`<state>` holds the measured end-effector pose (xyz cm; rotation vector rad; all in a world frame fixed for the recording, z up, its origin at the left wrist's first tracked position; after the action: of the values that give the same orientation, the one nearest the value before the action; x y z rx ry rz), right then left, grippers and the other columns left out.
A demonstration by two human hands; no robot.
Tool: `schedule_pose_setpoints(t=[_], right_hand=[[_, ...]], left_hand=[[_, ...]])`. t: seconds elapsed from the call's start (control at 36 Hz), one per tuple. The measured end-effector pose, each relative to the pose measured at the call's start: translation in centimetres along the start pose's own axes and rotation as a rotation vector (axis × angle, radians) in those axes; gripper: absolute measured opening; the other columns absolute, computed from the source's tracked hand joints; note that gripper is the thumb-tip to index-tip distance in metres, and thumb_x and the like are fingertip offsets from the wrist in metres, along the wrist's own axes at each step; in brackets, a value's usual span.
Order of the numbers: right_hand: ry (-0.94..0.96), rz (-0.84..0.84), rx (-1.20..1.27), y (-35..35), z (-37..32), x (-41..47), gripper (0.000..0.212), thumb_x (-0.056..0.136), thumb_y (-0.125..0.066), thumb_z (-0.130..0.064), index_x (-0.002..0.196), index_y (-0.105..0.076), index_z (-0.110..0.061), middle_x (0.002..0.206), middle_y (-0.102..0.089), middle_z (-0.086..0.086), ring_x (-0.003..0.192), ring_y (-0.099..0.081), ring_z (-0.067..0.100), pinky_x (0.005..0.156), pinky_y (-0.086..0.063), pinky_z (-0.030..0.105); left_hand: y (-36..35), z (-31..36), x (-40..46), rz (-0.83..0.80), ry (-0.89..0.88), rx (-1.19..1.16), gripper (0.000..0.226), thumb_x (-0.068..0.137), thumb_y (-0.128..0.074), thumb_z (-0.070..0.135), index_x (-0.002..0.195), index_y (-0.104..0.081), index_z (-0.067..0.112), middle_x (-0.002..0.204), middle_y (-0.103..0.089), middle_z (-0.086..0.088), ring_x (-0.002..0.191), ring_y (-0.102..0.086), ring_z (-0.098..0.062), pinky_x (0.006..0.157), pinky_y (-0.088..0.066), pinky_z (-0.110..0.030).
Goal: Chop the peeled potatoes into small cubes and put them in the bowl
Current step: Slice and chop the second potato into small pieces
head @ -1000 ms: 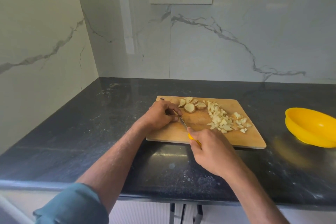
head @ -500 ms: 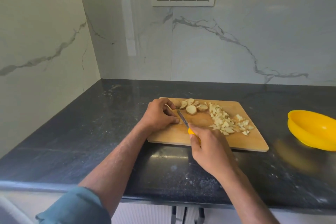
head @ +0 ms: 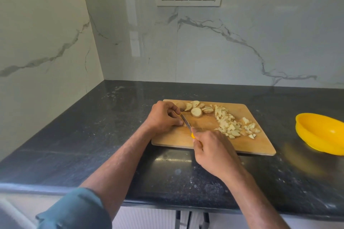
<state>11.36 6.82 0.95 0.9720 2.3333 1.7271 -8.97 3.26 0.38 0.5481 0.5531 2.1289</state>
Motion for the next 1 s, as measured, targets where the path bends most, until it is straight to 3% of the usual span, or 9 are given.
schedule_pose_setpoints(t=[0.08,0.17,0.28,0.58,0.64,0.69,0.78,0.92,1.0], right_hand=[[-0.017,-0.01,0.036,0.3,0.2,0.7,0.036,0.101,-0.049,-0.02,0.133,-0.064,-0.016,0.071,-0.067,-0.009,0.038,-0.043,0.009,0.037,-0.032,0.02],[-0.018,-0.031,0.016,0.1,0.0,1.3,0.038,0.101,-0.049,-0.023,0.138,-0.06,-0.019,0.059,-0.052,-0.016,0.039,-0.041,0.006,0.036,-0.029,0.02],[-0.017,-0.029,-0.009,-0.2,-0.4,1.5,0.039,0.103,-0.047,-0.027,0.14,-0.056,-0.022,0.061,-0.047,-0.018,0.045,-0.044,0.003,0.038,-0.028,0.018],[-0.017,-0.132,0.16,1.1,2.4,-0.6,0.037,0.103,-0.051,-0.018,0.139,-0.057,-0.016,0.049,-0.052,-0.027,0.035,-0.039,0.006,0.036,-0.031,0.019],[-0.035,-0.129,0.251,2.3,3.6,-0.7,0.032,0.101,-0.056,-0.017,0.133,-0.062,-0.015,0.094,-0.06,-0.044,0.054,-0.061,0.003,0.056,-0.058,0.03],[-0.06,-0.067,0.32,3.4,4.4,-0.8,0.031,0.099,-0.061,-0.015,0.129,-0.065,-0.019,0.108,-0.064,-0.033,0.092,-0.071,0.002,0.086,-0.058,0.027],[-0.078,0.032,0.42,3.5,4.9,-0.5,0.031,0.098,-0.061,-0.008,0.128,-0.065,-0.016,0.052,-0.052,-0.034,0.057,-0.055,-0.012,0.058,-0.038,0.003],[-0.081,0.255,0.409,1.3,4.0,-0.3,0.035,0.097,-0.061,-0.012,0.132,-0.062,-0.018,0.087,-0.074,-0.013,0.038,-0.038,0.005,0.04,-0.029,0.016],[-0.078,0.213,0.305,0.5,3.5,-0.5,0.036,0.098,-0.06,-0.017,0.135,-0.061,-0.018,0.106,-0.075,-0.009,0.061,-0.065,0.008,0.056,-0.054,0.02]], left_hand=[[0.0,0.0,0.1,-0.011,-0.008,0.018,0.027,0.074,-0.089,0.005,0.094,-0.072,0.011,0.072,-0.077,0.001,0.086,-0.075,-0.009,0.071,-0.034,0.009],[0.0,-0.1,0.2,-0.017,-0.025,0.044,0.026,0.074,-0.089,0.005,0.094,-0.072,0.01,0.072,-0.077,0.001,0.077,-0.075,-0.008,0.074,-0.034,0.009],[0.0,0.0,0.2,-0.008,-0.069,0.087,0.027,0.076,-0.088,0.007,0.095,-0.072,0.018,0.074,-0.076,0.003,0.074,-0.072,-0.007,0.077,-0.052,-0.013],[-0.3,0.3,0.3,-0.096,-0.111,0.195,0.021,0.088,-0.078,0.012,0.102,-0.081,0.028,0.114,-0.069,0.007,0.101,-0.062,-0.007,0.095,-0.05,-0.025],[-0.4,0.3,0.3,-0.096,-0.103,0.185,0.02,0.089,-0.077,0.013,0.103,-0.081,0.027,0.114,-0.069,0.006,0.098,-0.063,-0.008,0.093,-0.051,-0.024],[-0.4,0.2,0.3,-0.093,-0.101,0.181,0.02,0.089,-0.077,0.013,0.104,-0.081,0.025,0.111,-0.07,0.006,0.096,-0.063,-0.007,0.092,-0.052,-0.025],[-0.4,0.0,0.2,-0.079,-0.126,0.18,0.024,0.089,-0.078,0.015,0.11,-0.078,0.026,0.103,-0.069,0.006,0.094,-0.063,-0.013,0.092,-0.056,-0.032],[-0.8,0.1,0.2,-0.145,-0.231,0.241,0.035,0.092,-0.072,0.018,0.124,-0.072,0.032,0.121,-0.059,0.009,0.101,-0.058,-0.008,0.093,-0.05,-0.026],[-1.5,0.4,0.2,-0.209,-0.313,0.293,0.031,0.093,-0.071,0.021,0.122,-0.073,0.03,0.119,-0.055,0.008,0.106,-0.054,-0.011,0.095,-0.045,-0.024]])
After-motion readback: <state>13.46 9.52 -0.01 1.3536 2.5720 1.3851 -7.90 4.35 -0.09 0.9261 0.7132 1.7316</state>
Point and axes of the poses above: each hand's wrist, its own x-axis towards the middle knuckle, its own y-axis out of the back of the hand, z = x × y, the point moved 2 cm from there along x, towards the middle knuckle
